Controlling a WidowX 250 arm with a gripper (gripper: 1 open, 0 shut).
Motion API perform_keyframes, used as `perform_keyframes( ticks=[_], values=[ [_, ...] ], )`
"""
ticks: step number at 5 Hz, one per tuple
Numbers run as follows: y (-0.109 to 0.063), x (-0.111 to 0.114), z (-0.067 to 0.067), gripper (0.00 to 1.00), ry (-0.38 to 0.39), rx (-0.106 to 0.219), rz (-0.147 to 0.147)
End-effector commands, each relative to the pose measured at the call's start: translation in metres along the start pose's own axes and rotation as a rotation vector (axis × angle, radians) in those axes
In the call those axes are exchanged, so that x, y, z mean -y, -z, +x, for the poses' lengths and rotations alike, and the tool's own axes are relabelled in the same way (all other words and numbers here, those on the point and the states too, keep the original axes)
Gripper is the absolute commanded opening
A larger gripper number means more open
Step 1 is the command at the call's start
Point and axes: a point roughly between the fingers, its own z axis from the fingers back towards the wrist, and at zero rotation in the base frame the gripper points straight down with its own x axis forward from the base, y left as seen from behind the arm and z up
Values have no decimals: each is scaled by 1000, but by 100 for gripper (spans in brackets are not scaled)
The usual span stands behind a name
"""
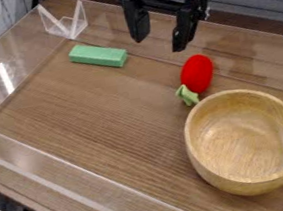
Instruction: Move the red object to the left side of the table
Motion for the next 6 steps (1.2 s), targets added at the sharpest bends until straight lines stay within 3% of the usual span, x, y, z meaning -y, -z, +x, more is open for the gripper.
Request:
perform_keyframes(
  ticks=[1, 4, 6],
  values=[
    [10, 3, 7, 100, 6, -8, -3],
    [44, 18, 22, 100, 38, 39, -47],
    [58, 23, 34, 100, 28, 46, -50]
  ],
)
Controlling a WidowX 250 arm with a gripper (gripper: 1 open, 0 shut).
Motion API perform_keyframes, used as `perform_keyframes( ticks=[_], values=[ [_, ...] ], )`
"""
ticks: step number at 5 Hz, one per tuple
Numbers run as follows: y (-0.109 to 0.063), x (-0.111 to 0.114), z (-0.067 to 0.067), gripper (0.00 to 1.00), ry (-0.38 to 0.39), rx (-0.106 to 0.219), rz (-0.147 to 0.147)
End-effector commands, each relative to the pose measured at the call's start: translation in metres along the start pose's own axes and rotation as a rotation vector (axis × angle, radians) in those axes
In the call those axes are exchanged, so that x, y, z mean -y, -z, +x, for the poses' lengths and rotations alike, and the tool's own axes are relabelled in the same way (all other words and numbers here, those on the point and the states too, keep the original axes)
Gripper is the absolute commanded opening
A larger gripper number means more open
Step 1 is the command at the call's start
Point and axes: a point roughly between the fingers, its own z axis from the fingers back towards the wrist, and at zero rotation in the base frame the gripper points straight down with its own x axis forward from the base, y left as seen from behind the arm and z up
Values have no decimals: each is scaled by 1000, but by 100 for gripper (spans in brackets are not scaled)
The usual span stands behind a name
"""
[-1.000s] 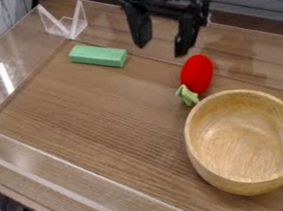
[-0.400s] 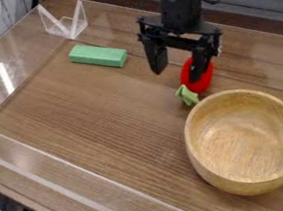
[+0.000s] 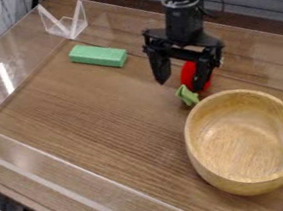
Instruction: Move the red object to the left side of the table
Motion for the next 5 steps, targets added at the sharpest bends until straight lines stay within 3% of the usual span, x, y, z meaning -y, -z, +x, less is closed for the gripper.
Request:
perform_keyframes(
  ticks=[1, 2, 3, 4, 5],
  values=[
    [-13, 4, 13, 0, 4, 67, -2],
    [-12, 5, 14, 0, 2, 68, -5],
    [-27, 4, 12, 0, 8, 90, -24],
    [-44, 2, 7, 0, 20, 111, -44],
    [-76, -1, 4, 0, 28, 166, -67]
  ],
)
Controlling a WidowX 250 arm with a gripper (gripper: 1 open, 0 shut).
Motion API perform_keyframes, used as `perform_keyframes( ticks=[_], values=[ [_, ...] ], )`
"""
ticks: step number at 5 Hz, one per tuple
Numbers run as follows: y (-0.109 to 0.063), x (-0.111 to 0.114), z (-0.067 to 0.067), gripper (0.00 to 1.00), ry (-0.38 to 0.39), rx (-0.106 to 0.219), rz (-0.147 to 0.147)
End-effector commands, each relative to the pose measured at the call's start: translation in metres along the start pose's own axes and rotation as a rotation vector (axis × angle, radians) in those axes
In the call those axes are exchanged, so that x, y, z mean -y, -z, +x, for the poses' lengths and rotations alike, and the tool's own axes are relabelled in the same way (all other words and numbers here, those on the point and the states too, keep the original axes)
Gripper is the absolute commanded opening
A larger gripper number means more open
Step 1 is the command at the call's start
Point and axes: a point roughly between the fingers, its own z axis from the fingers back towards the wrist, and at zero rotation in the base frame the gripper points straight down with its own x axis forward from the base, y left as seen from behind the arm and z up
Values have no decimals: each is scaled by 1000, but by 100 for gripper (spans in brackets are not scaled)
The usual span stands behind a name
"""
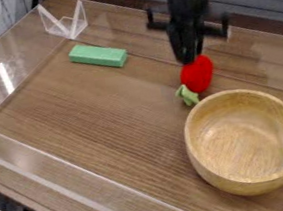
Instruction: Move the red object to the left side of the table
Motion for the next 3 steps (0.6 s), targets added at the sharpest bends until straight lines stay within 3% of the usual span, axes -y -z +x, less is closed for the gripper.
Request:
perform_keyframes(
  ticks=[1, 2, 3],
  values=[
    [-51, -1, 5, 0, 14, 121, -21],
    [-37, -1, 4, 100, 19, 113, -18],
    [-23, -1, 3, 100, 29, 79, -11]
  ],
)
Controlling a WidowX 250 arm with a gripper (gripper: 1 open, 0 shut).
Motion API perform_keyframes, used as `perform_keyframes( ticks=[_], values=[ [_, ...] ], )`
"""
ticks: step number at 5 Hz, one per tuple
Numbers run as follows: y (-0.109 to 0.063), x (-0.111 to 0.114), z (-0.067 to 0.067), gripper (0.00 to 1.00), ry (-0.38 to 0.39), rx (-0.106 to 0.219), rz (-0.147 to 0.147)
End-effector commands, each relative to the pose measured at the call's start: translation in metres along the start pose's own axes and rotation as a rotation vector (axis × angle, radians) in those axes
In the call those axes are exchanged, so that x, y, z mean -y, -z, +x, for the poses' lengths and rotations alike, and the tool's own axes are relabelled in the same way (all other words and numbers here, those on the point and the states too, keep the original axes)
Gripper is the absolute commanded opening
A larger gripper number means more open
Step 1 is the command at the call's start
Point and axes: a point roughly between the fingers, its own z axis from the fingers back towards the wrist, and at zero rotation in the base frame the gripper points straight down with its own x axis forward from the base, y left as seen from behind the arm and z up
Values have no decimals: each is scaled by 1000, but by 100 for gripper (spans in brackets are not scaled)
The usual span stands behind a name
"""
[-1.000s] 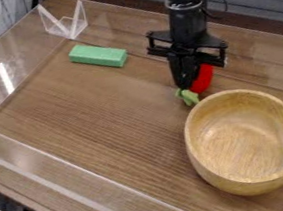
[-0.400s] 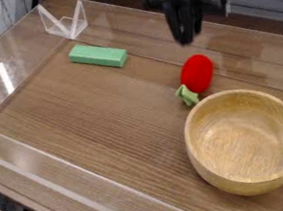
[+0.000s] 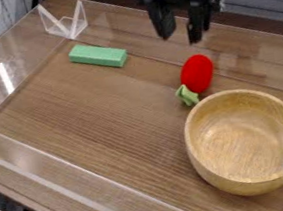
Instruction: Move the red object to the left side of the table
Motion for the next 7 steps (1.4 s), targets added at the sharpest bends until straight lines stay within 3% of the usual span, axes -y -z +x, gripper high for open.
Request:
perform_keyframes(
  ticks=[1, 3, 5, 6, 7],
  values=[
    [5, 3, 2, 100, 34, 17, 11],
    [36, 3, 2, 100, 38, 0, 23],
    [57, 2, 7, 100, 29, -6, 33],
    [62, 2, 10, 0, 21, -5, 36],
    [46, 0, 8, 0, 26, 14, 19]
  ],
)
